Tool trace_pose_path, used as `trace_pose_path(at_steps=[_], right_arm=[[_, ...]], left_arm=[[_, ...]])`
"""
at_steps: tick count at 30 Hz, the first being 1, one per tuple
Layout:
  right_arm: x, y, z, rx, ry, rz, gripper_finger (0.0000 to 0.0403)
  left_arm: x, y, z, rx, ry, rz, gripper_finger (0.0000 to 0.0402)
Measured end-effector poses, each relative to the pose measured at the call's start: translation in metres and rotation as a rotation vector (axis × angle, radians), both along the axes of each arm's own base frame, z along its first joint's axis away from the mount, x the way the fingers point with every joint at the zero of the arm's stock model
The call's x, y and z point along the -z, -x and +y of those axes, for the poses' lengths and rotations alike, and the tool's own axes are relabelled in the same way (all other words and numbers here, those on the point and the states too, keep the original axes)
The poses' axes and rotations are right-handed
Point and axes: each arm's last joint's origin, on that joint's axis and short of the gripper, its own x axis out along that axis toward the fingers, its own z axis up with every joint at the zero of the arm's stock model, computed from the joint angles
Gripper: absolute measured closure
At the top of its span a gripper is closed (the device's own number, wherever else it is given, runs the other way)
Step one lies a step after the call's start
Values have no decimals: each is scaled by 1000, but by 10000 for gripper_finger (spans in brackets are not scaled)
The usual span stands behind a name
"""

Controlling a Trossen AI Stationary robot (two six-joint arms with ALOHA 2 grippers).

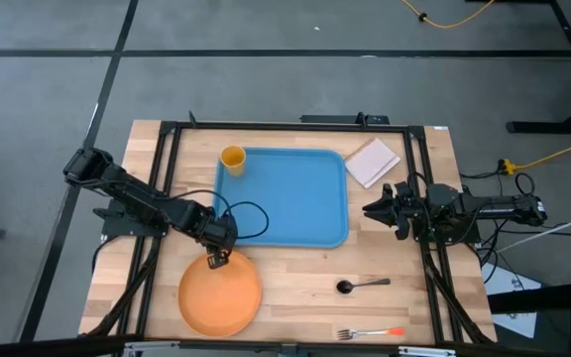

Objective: Pick and place plate/cup/fork/spoon on tray
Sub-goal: Put the orange plate to the bottom right of the orange cup on the blue tray

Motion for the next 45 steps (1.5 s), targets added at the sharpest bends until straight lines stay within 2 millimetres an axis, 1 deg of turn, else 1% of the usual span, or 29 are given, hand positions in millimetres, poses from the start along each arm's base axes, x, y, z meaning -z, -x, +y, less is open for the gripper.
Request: trace_pose_path(at_steps=[3,7,12,20,25,28,32,39,45], right_arm=[[0,0,0,-1,14,-1,293],[0,0,0,-1,7,-1,293],[0,0,0,-1,5,-1,293],[0,0,0,-1,3,-1,293],[0,0,0,0,2,-1,293],[0,0,0,-1,1,-1,293],[0,0,0,0,1,0,293],[0,0,0,-2,0,0,293],[0,0,0,-3,0,-1,293]], left_arm=[[0,0,-1,6,26,9,337],[0,3,-4,35,119,60,337],[1,10,-9,63,96,105,337],[1,10,-18,99,79,63,337],[11,14,-21,120,79,30,337],[15,17,-21,109,79,46,337],[15,17,-21,79,87,45,337],[14,11,-22,61,65,-29,337],[14,11,-22,56,45,-39,337]])
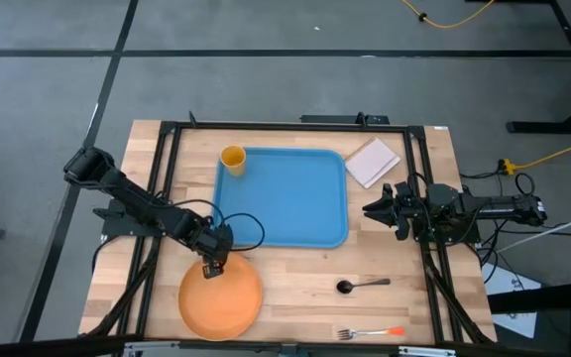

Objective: Pick and place plate/cup/fork/spoon on tray
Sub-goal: Put the orange plate to the bottom right of the orange cup on the blue tray

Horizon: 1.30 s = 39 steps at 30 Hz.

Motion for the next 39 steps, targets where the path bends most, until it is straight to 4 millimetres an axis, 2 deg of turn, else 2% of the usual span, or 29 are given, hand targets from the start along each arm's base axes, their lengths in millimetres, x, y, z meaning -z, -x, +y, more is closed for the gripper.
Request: trace_pose_path(at_steps=[5,11,18,21,26,32,39], right_arm=[[0,0,0,0,0,0,293],[0,0,0,0,0,0,293],[0,0,0,1,2,0,293],[0,0,0,1,3,0,293],[0,0,0,1,5,0,293],[0,0,0,2,7,0,293],[0,0,0,2,7,0,293]], left_arm=[[0,1,-3,73,13,8,350],[0,2,-3,77,5,9,392],[-2,-7,2,0,7,-66,397],[-11,-18,4,-26,24,-135,398],[-39,-40,12,-48,-13,-256,399],[-74,-67,44,-148,-139,-405,400],[-113,-86,109,-213,-283,-502,401]])
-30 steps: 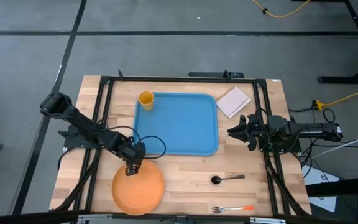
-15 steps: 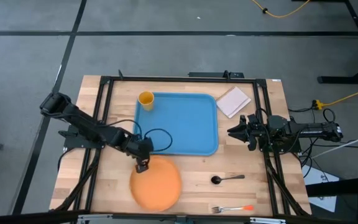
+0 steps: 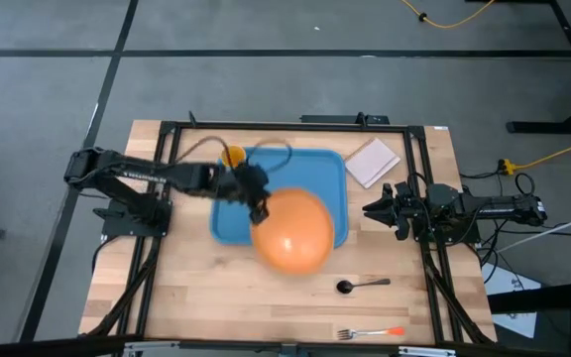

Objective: Pick and place plate/cup/fork/spoon on tray
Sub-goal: Put the orange plate to the bottom right of the orange cup on the blue tray, then put the black spoon to the right of the orange plate on the blue tray

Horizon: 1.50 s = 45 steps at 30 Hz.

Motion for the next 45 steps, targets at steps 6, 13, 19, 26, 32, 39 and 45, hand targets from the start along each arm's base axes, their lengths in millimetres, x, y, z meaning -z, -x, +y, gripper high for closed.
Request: trace_pose_path(at_steps=[6,13,19,26,32,39,45], right_arm=[[0,0,0,0,0,0,293],[1,0,0,4,1,7,293],[3,-2,0,4,-2,32,293],[6,-4,0,3,2,75,293],[9,-6,0,3,0,111,293],[11,-7,0,4,-32,128,293],[11,-7,0,6,-52,128,293]], left_arm=[[-5,6,56,-127,-70,17,401],[23,-2,85,-194,-61,108,401],[54,-12,90,-181,-37,221,401],[57,-14,91,-173,-51,229,401],[57,-12,90,-170,-45,250,372],[59,-10,90,-168,-36,283,353],[57,-12,90,-165,-40,257,355]])
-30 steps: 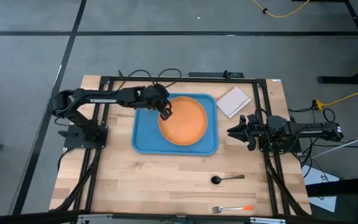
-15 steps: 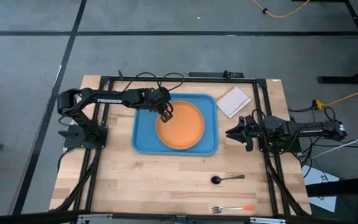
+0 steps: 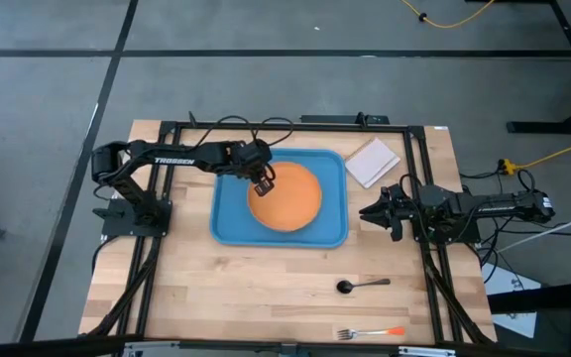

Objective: Pick and place plate/cup/fork/spoon on tray
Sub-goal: Put the black spoon to the right of the orange plate on the blue tray

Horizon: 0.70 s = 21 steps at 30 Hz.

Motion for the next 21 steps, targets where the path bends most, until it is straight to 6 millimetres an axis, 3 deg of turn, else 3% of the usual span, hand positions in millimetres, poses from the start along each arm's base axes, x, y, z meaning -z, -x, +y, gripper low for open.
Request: trace_pose_path(at_steps=[6,10,14,17,21], right_arm=[[0,0,0,0,0,1,293],[0,0,0,0,-1,1,293],[0,0,0,0,0,1,293],[0,0,0,0,0,1,293],[0,0,0,1,0,1,293]], left_arm=[[-6,-9,-13,105,84,-73,355],[-19,-18,-33,183,295,-143,355],[-35,-25,-69,402,506,-187,354],[-34,-22,-98,558,659,-131,354],[-29,-12,-136,716,688,-7,354]])
